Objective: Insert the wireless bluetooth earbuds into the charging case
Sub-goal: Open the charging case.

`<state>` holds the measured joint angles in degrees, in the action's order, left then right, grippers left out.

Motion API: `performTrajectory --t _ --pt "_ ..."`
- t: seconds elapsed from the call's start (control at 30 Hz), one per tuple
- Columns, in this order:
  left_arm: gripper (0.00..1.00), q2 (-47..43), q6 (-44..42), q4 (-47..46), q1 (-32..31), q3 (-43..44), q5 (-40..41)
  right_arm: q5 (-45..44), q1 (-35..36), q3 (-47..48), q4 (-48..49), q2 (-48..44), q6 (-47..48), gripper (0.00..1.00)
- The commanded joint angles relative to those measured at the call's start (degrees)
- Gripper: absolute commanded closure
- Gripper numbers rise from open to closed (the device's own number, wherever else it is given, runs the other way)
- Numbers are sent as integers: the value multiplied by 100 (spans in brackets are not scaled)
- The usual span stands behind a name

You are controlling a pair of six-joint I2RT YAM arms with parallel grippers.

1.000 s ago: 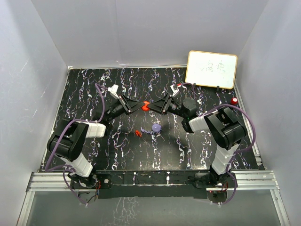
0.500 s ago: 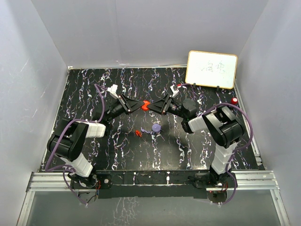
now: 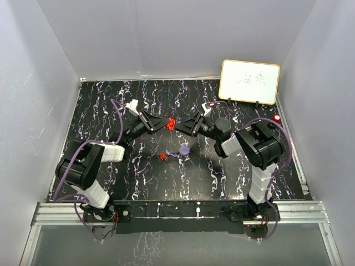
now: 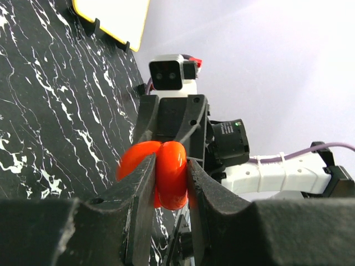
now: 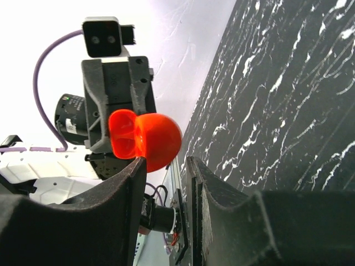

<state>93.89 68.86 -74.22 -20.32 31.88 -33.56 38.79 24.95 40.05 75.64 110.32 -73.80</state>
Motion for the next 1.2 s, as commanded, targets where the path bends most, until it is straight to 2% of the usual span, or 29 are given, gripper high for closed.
performTrajectory --t 0.0,0.23,0.37,0.43,0.5,0.6,0.67,0.93,1.17 --pt "100 -248 97 -333 -34 126 -140 -23 -3 -28 320 122 11 68" --pt "100 -279 123 -326 -30 78 -119 -21 -12 -34 347 188 -3 68" --pt "100 -584 -202 525 90 172 16 -76 -57 -345 80 0 307 68" --pt "100 -788 -372 1206 248 191 109 -115 -70 -477 -505 -315 886 68" --pt "100 -963 -477 1627 428 176 159 -322 -21 -479 -1625 -765 1721 67" --pt "100 -1117 -566 1980 611 108 181 -1364 328 -126 -4216 -1639 3401 64" --pt "100 -1144 -569 2033 661 35 179 -2194 709 273 -5422 -1990 4245 61" --pt "100 -1204 -531 2105 791 -195 191 -3343 1588 903 -6948 -2177 5338 61" --pt "100 -1387 -575 2415 1029 -313 145 -3901 2259 1258 -7462 -1953 5672 64"
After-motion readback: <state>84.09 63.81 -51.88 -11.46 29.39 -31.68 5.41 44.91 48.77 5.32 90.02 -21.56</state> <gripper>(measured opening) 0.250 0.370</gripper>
